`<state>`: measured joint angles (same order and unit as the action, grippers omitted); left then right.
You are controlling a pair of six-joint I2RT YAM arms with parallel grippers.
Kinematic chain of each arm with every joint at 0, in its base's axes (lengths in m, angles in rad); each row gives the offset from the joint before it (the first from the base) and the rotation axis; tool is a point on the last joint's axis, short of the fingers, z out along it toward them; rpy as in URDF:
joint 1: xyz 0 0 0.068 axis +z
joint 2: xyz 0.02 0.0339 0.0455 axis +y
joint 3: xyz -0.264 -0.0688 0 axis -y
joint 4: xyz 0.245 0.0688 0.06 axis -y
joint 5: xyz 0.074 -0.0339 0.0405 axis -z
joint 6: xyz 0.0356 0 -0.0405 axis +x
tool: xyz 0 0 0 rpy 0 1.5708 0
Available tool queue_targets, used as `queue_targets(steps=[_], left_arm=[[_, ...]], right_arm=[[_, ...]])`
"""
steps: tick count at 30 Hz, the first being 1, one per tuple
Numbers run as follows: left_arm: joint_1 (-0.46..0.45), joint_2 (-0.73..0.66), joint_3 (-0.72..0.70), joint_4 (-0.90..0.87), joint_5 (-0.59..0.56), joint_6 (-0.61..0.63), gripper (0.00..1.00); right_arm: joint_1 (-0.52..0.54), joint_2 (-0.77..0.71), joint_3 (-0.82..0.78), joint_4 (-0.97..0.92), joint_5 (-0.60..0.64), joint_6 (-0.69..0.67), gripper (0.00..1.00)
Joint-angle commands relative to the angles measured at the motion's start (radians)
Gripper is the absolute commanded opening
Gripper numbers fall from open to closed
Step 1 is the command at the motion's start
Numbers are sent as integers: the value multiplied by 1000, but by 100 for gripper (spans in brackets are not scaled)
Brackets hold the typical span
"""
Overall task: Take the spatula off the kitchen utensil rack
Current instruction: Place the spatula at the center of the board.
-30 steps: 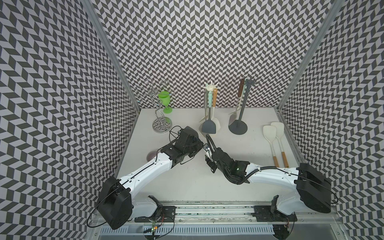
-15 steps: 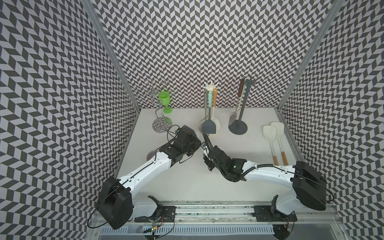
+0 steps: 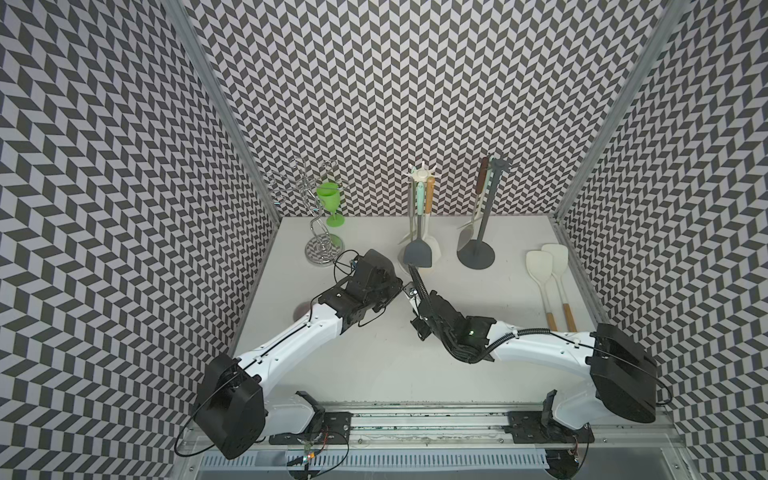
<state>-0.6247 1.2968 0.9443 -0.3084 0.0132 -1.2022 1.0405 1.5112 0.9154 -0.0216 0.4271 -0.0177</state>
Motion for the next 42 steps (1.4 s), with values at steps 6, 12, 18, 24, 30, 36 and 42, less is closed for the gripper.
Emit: queue_targets(steps=[6,12,18,24,30,36,42], left_arm=[[-13,-208,2,21,-87,167,97],[-12,-404,-60,61,-183,308,100],[-12,-535,-194,143,-216,383,100],[-12,-570,-405,348,-126,541,100],[-9,-620,-633,614,-73,637,100],[-27,-647,-672,617,-87,669,100],[-27,-646,-693,635,-93,678,100]], right_arm=[[-38,-168,-28,-207,-170,153,0],[-93,-324,-58,-418,-383,330,0],[-320,-455,-86,-544,-553,428,0],[-626,-519,-95,-597,-630,396,0],[-830,-444,-93,-588,-687,334,0],[-1053,-257,-110,-544,-835,191,0],[-1124,-151,-110,-475,-835,159,0]])
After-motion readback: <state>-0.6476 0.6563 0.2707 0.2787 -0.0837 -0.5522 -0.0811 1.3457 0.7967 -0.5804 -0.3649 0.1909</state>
